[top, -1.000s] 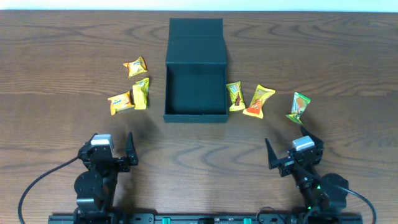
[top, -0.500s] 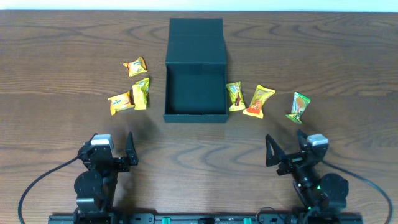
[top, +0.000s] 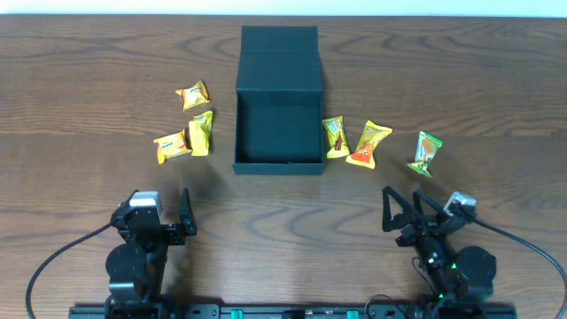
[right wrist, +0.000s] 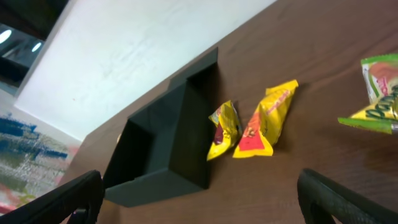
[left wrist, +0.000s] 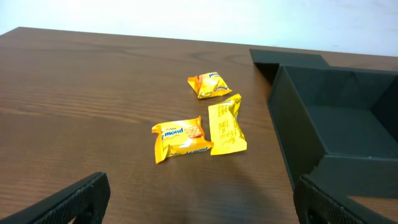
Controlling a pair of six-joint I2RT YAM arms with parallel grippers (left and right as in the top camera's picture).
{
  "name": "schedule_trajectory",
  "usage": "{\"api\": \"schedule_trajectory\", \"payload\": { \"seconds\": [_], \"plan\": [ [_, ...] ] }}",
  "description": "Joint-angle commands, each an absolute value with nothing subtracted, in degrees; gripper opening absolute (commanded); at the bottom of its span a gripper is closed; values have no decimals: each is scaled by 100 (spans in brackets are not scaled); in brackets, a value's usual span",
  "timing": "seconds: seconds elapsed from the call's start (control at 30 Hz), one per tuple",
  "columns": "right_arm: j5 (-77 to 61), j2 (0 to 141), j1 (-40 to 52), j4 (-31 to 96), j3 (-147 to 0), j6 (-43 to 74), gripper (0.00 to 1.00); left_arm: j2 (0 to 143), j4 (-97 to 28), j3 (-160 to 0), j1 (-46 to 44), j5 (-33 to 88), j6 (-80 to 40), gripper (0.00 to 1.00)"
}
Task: Pack container
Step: 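Move the right gripper over the green-yellow Apollo packet at far right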
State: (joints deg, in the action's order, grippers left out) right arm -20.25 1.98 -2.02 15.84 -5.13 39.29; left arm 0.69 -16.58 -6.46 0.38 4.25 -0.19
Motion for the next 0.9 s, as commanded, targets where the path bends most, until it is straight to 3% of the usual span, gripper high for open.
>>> {"api": "schedule_trajectory", "payload": {
  "seconds": [0.0,0.33,0.87],
  "plan": [
    [-2132,563,-191,1623,-521,4021,99,27,-1850,-563,73,388,-38,96],
    [-2587,2805,-191,1264,-1441,2689,99,27,-1850,-563,73,388,-38,95],
    [-1772,7531,-198,3651,-5221,1269,99,27,-1850,-563,73,388,-38,96]
  ]
}}
